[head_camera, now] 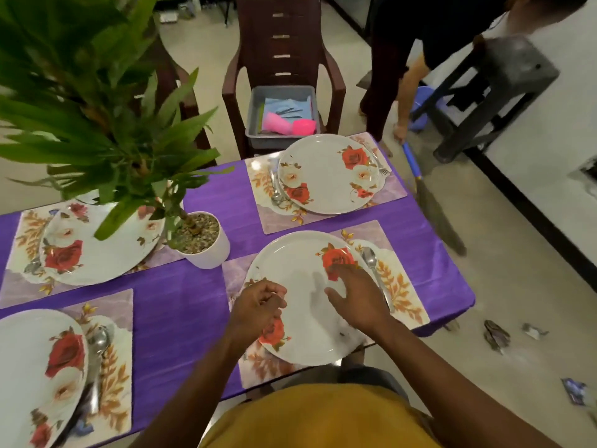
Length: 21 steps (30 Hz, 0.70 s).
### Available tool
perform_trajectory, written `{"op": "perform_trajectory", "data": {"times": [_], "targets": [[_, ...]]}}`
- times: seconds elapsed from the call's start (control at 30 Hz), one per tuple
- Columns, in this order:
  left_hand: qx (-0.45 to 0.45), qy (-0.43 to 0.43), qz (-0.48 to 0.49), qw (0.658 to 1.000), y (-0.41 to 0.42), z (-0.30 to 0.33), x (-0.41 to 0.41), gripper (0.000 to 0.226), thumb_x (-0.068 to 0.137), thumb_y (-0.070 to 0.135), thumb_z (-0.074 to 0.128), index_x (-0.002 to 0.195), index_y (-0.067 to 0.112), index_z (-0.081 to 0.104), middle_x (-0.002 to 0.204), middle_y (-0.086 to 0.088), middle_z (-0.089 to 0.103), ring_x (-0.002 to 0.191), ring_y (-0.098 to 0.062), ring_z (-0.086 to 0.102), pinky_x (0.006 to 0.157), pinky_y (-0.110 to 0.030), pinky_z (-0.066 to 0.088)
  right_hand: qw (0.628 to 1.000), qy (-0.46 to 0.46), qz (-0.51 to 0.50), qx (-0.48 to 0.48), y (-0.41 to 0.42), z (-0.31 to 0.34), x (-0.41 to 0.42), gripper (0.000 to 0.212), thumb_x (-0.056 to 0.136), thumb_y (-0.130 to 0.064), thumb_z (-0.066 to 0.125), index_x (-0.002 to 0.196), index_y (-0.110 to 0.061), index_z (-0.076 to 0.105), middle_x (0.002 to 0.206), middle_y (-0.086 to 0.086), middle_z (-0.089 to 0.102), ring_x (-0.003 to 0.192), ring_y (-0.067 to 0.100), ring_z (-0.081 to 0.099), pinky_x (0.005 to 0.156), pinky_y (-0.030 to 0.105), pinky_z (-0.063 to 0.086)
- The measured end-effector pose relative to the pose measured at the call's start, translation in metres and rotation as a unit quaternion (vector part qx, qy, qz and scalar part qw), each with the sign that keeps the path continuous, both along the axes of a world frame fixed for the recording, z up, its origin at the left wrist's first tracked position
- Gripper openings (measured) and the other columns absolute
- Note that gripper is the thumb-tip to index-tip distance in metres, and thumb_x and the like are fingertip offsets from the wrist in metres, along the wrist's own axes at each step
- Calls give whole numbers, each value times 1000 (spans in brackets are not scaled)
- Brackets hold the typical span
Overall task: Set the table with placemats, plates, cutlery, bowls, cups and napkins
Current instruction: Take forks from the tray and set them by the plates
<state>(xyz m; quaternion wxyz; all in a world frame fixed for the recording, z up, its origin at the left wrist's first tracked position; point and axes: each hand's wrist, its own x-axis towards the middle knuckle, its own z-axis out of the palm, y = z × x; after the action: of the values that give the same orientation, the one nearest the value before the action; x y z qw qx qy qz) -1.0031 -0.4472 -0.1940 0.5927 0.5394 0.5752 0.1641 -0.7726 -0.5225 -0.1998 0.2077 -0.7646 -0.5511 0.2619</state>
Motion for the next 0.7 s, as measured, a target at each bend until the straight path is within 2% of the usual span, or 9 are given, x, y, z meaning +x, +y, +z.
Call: {"op": "perform_trajectory", "data": {"times": [0.1,0.2,0.4,0.57,0.7], "targets": [[-11,3,32,999,-9,0,27,18,97,1,59,99,13,73,85,-7,78,70,-18,68,62,-29,53,999,39,14,17,7,1,33,39,94,-30,69,132,-26,65,132,-7,67,124,15,59,107,32,46],[-10,7,58,998,-23,-5,52,17,100,6,61,100,16,74,88,-7,78,73,-20,70,66,-32,56,996,76,39,13,12,0,64,38,94,-28,68,131,-33,66,133,-13,66,123,9,57,109,32,46],[3,48,109,993,-49,-2,86,14,103,14,61,102,21,73,89,0,79,81,-21,75,73,-36,62,991,90,99,-2,17,5,102,37,96,-28,68,133,-31,65,134,-9,65,126,15,56,110,32,43],[5,52,118,992,-55,0,106,15,102,13,61,103,20,74,89,-1,79,81,-22,75,73,-37,62,989,72,127,-9,25,6,123,39,96,-27,68,135,-26,63,133,-6,64,123,15,57,96,20,37],[5,35,110,993,-50,4,121,16,103,11,60,104,19,74,91,-2,79,82,-22,75,73,-36,60,990,78,118,-10,25,12,132,38,96,-26,67,135,-28,64,133,-7,63,120,13,58,92,21,39]]}}
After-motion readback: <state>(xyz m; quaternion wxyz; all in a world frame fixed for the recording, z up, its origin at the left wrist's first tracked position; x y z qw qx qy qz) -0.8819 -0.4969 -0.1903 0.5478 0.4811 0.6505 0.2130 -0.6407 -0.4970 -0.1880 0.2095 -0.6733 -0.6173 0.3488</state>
